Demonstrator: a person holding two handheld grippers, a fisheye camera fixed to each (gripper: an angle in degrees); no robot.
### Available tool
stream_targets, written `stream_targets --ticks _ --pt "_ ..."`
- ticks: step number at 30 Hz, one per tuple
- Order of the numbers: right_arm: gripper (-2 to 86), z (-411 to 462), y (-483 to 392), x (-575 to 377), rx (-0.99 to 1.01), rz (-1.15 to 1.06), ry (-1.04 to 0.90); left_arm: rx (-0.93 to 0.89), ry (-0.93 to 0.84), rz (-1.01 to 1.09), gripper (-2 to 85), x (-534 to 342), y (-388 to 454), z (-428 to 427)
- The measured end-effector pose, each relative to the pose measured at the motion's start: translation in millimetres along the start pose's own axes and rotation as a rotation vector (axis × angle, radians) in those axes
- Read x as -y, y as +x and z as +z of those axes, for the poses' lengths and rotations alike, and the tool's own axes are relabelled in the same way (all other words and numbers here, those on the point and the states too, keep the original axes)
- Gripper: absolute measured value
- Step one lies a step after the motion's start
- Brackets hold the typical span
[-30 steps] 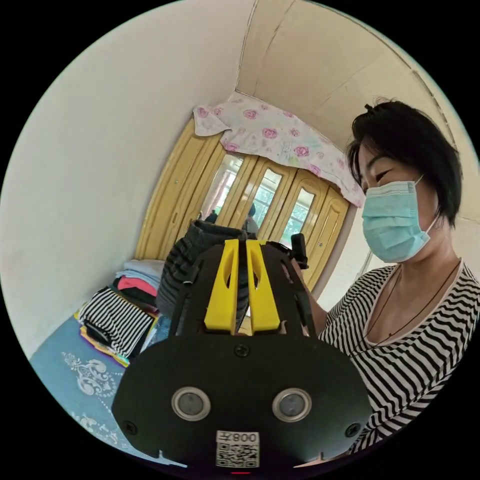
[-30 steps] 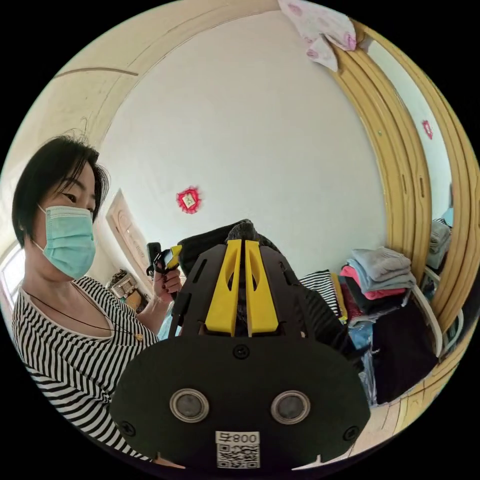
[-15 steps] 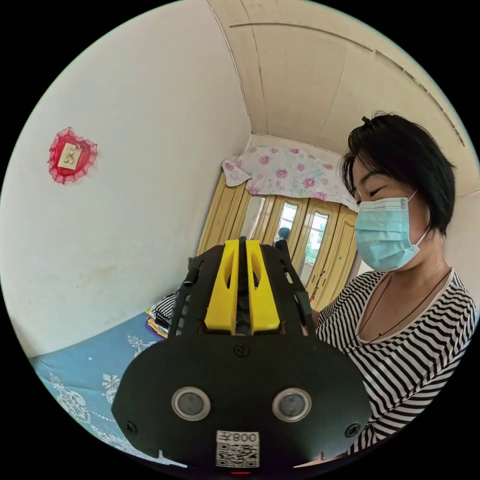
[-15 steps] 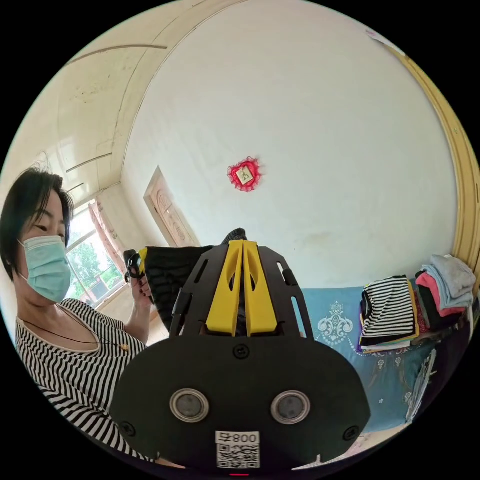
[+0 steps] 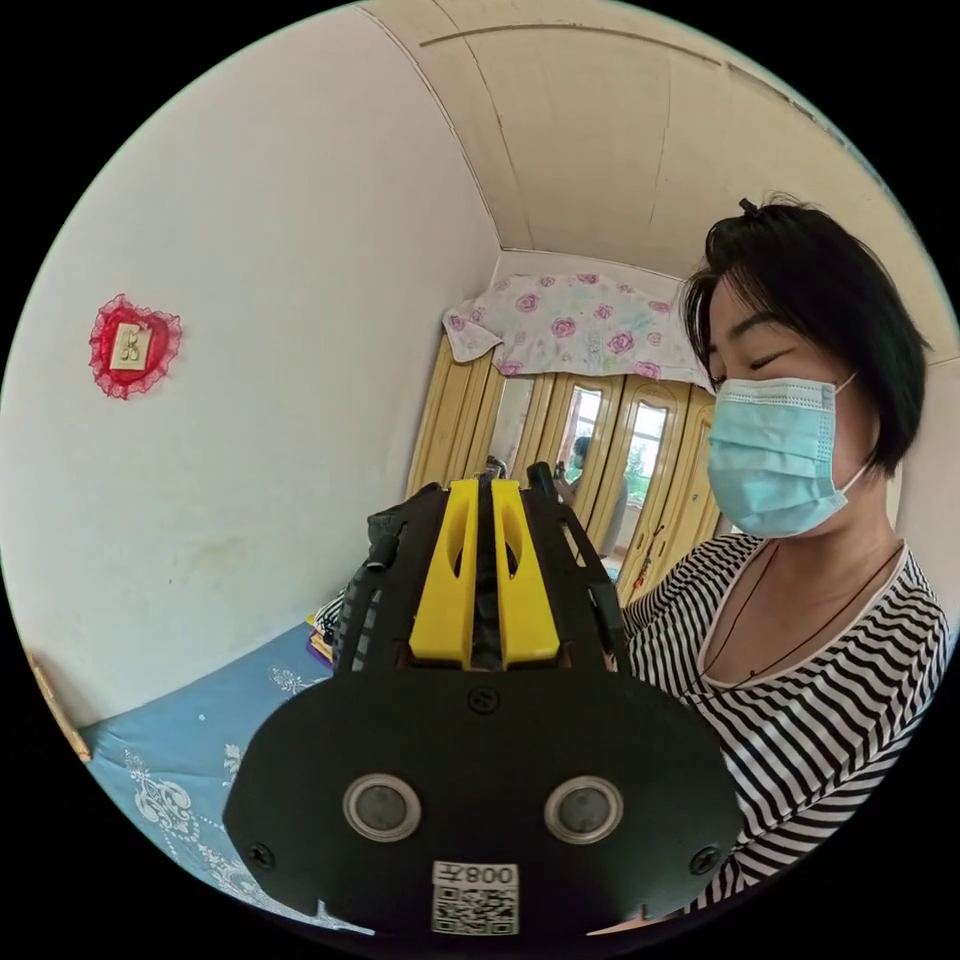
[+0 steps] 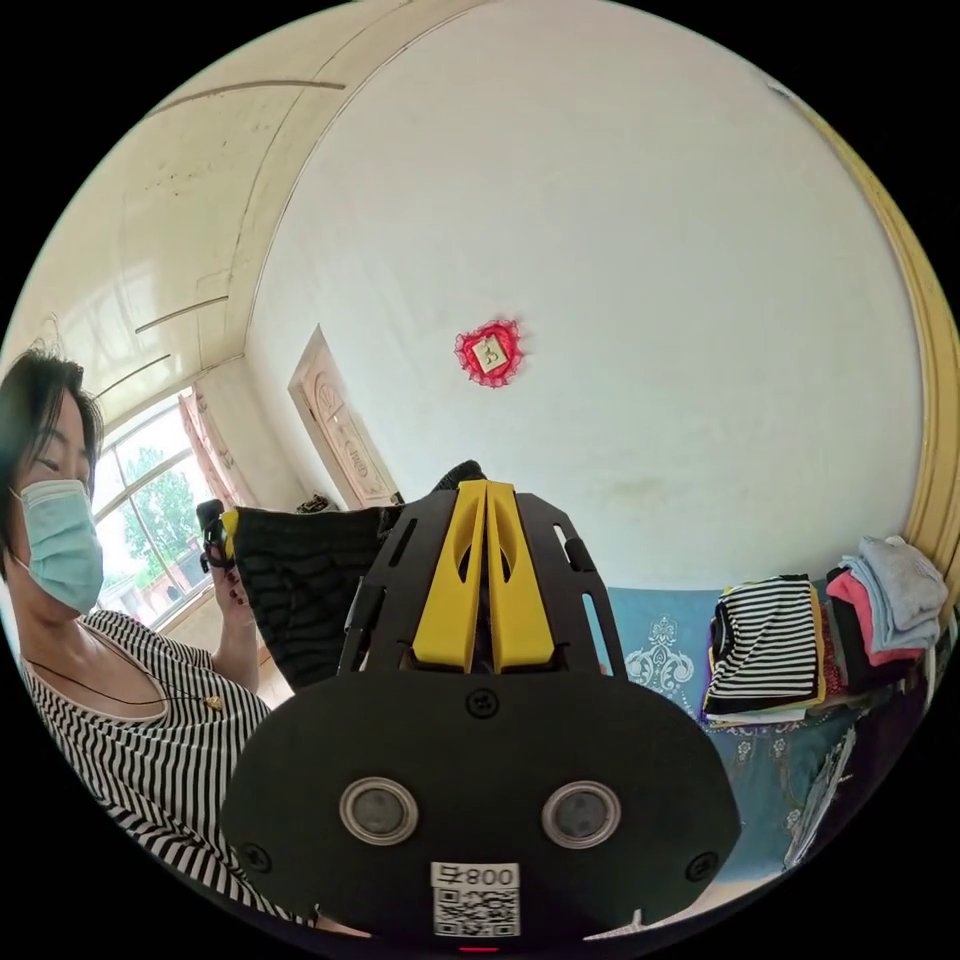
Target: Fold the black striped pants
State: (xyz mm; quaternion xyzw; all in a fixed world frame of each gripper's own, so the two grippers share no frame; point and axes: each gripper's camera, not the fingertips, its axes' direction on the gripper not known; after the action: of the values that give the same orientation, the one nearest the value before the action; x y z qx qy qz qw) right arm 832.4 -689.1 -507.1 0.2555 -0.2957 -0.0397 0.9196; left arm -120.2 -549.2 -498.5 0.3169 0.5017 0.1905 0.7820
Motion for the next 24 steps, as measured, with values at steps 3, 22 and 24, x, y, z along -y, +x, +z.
stream_targets --ticks 3,22,24 --pt "-0.3 9 2 9 -0.019 0.006 0.041 -0.029 -0.013 0.016 2.7 7 3 -10" --pt "-0.4 313 -152 147 0.13 -0.343 0.071 0.288 0.188 0.076 2.6 -22 -50 -253" --pt "-0.3 403 -197 156 0.244 -0.38 0.023 0.39 0.191 0.031 2.5 -43 -68 -293"
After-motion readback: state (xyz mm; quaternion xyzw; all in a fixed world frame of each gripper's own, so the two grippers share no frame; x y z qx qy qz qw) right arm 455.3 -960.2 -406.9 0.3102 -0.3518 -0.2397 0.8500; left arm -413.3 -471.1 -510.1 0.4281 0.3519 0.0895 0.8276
